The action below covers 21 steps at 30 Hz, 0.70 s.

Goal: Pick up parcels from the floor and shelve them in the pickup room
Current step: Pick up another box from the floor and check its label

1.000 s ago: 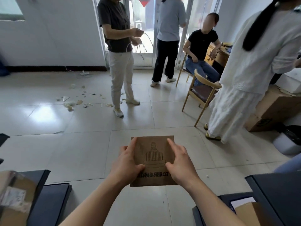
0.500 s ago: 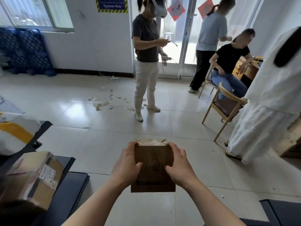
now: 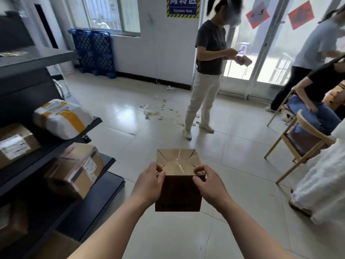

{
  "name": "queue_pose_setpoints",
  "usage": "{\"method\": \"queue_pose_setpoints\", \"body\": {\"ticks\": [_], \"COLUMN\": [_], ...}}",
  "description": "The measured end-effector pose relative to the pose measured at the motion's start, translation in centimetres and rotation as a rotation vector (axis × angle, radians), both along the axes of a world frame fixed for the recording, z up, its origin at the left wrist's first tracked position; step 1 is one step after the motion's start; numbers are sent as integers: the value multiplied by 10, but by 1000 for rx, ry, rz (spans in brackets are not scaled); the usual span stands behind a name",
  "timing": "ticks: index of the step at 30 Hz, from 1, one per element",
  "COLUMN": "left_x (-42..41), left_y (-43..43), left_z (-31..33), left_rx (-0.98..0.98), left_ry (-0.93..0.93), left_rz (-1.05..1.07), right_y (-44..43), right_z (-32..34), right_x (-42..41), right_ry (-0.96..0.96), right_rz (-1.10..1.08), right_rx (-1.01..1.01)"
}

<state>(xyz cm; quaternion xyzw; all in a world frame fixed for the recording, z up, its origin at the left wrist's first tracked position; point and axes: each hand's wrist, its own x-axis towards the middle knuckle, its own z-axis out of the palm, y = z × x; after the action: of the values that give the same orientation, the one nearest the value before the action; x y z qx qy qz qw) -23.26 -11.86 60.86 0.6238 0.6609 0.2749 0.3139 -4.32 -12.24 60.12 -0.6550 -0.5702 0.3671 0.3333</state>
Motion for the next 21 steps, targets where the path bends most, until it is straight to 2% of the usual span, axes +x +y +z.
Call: {"method": "queue_pose_setpoints", "body": {"ticks": [7,13,17,21], "left_x": [-12,-21,-27,-35], "left_y": [-33,-63,-82,-99], "left_z": [-10,-12,-12,-13], "left_rx": [32,-68,-105,-144], "left_ry": [7,-37,-48,17], "left_rz": [200,286,286,249], "right_y": [-11,-20,-28,-34], "right_z": [-3,-13,-10,-5], "right_x": [-16,-28,-37,-47], "right_ry": [4,26,-14,-11], "right_rz": [53,135,257,366], "right_rx": [40,-6,-39,-46]}}
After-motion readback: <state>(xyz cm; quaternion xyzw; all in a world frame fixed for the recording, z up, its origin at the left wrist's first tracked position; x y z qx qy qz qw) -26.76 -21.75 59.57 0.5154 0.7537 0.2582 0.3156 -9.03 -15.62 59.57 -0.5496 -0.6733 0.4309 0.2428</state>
